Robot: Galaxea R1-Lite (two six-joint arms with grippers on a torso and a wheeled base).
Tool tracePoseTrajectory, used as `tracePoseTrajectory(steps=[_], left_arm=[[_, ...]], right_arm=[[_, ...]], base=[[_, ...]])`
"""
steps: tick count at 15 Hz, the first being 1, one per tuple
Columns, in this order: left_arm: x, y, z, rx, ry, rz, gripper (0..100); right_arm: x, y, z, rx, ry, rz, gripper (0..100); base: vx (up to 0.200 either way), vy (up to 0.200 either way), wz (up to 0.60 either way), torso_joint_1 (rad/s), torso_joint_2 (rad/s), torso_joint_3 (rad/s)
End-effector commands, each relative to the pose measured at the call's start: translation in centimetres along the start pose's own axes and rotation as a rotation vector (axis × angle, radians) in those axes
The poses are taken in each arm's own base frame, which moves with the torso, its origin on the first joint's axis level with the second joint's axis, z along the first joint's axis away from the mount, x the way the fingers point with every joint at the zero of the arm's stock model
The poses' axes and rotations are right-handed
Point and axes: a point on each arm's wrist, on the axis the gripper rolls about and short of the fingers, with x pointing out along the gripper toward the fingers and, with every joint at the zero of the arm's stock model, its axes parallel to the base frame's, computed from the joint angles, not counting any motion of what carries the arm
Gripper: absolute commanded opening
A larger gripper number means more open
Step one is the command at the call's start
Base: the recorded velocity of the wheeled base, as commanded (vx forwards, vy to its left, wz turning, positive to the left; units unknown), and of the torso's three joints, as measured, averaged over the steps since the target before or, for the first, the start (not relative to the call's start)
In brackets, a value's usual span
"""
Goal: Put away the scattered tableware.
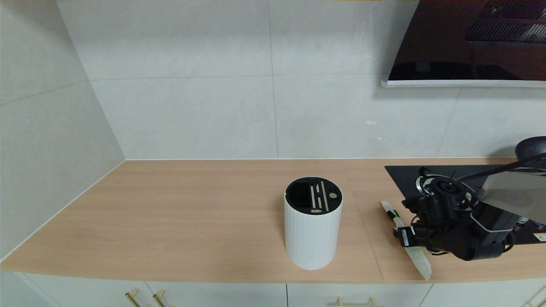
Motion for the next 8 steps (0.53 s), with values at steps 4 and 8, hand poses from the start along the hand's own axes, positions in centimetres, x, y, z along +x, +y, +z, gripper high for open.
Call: tracePoseTrajectory(steps=[4, 8], left_arm=[[0.0, 0.0, 0.0, 0.0, 0.0, 0.0, 100], [0.0, 0.0, 0.0, 0.001, 0.0, 0.002, 100]], right_arm=[[-10.0, 2.5, 6.2, -0.049, -0.236, 0.049, 0], [-17.7, 5.5, 10.0, -0.076, -0.387, 0.14, 0]], base=[[0.0, 0.0, 0.0, 0.0, 0.0, 0.0], [0.0, 0.0, 0.0, 0.0, 0.0, 0.0]])
